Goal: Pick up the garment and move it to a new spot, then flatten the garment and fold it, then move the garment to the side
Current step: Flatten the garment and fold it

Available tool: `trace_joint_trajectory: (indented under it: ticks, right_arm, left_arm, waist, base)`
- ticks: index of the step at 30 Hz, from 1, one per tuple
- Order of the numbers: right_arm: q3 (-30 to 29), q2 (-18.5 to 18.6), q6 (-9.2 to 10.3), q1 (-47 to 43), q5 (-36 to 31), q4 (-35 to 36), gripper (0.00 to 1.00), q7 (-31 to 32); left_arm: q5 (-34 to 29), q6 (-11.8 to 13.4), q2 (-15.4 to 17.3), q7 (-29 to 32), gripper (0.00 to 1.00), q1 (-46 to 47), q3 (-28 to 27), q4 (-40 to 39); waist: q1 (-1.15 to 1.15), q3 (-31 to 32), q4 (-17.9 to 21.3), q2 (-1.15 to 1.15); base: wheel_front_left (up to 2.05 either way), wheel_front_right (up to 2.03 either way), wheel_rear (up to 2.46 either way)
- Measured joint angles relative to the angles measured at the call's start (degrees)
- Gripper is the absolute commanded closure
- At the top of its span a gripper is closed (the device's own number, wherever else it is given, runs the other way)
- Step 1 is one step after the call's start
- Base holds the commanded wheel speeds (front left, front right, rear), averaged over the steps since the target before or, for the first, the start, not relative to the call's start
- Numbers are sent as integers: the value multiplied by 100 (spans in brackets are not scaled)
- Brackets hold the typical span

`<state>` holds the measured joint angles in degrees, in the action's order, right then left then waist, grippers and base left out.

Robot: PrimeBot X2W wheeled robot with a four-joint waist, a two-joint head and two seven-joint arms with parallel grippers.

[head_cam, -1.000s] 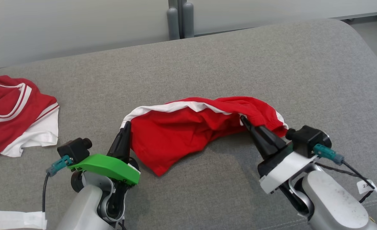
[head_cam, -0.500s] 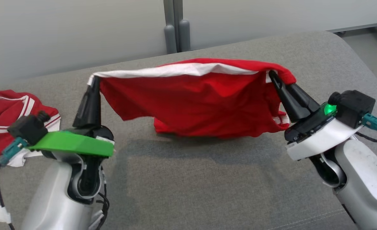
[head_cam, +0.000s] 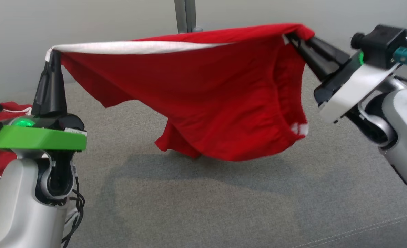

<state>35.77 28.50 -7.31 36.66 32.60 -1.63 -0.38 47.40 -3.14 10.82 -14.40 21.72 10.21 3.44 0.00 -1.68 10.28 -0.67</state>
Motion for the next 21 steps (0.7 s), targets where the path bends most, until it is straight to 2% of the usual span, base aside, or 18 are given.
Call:
trace_joint_trajectory:
  ticks: [3,5,13,15,18,21]
  right_arm:
    - [-326,-135,0,388,118,-269,100,30]
    - [-301,-204,-1,699,135,-416,100,131]
    - [149,-428,0,1250,400,-895,100,610]
    - [510,-391,0,1247,641,-993,100,912]
    - [960,-331,0,1215,1067,-925,100,1229]
    - [831,-286,0,1305,1312,-652,100,1149]
  left_arm:
    - [-125,94,92,42,100,299,-13,-46]
    - [-147,141,143,136,100,535,-57,-58]
    - [-231,175,326,378,100,878,-23,-90]
    - [-231,175,322,410,100,875,65,-123]
    - [-227,172,265,409,100,812,132,-302]
    - [-186,172,248,339,100,663,41,-578]
  waist:
    - [0,-34,-20,0]
    - [0,-64,-42,0]
    - [0,-165,-170,0]
    - [0,-178,-216,0]
    - [0,-181,-288,0]
    - [0,-171,-339,0]
  base:
    - [0,0,0]
    - [0,0,0]
    - [0,0,0]
    - [0,0,0]
    - [0,0,0]
    - [0,0,0]
